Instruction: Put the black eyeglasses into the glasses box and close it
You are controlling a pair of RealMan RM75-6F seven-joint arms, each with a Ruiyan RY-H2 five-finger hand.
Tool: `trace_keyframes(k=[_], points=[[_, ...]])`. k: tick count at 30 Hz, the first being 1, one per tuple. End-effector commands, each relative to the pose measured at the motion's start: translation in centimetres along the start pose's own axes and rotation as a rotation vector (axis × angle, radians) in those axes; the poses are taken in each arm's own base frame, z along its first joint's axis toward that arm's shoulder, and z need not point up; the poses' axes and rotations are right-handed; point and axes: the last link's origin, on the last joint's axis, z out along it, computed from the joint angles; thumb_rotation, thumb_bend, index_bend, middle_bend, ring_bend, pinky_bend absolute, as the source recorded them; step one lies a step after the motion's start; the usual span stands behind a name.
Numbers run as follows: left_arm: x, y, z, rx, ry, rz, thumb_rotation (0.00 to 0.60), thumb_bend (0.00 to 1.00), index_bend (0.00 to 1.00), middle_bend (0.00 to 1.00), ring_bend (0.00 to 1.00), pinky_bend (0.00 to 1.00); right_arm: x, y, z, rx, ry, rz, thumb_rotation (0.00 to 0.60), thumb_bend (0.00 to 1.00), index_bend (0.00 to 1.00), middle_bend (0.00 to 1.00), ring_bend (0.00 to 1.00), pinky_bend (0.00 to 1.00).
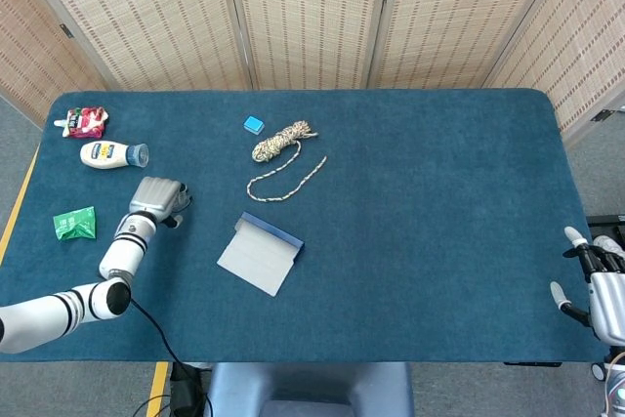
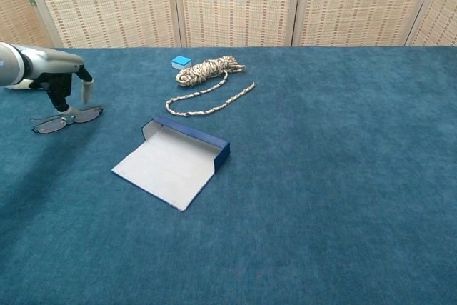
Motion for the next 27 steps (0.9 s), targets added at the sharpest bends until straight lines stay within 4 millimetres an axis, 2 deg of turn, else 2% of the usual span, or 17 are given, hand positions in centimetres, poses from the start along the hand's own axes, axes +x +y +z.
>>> trace_keyframes(k=[1, 10, 27], points=[[-1.0, -0.6, 1.1, 0.041, 0.055, -0.009, 0.600, 0.36, 0.41, 1.00, 0.97, 0.84, 0.0, 0.1, -0.1, -0.003, 0.000, -0.001, 0.600, 0.33, 0.10, 0.35, 0.27, 0.24], [-2.6, -1.6, 2.7, 0.111, 0.020, 0.002, 0.600, 0.36, 0.39, 1.00, 0.97, 0.84, 0.1, 0.0, -0.1, -0.003, -0.001, -0.004, 0.600, 0.33, 0.10, 0.35, 0.28, 0.24], [-3.9, -1.6, 3.0, 0.134, -0.008, -0.013, 0.600, 0.36, 0.38, 1.00, 0.97, 0.84, 0.0, -0.1, 0.0, -0.003, -0.005, -0.005, 0.600, 0.33, 0.10, 0.35, 0.28, 0.24]])
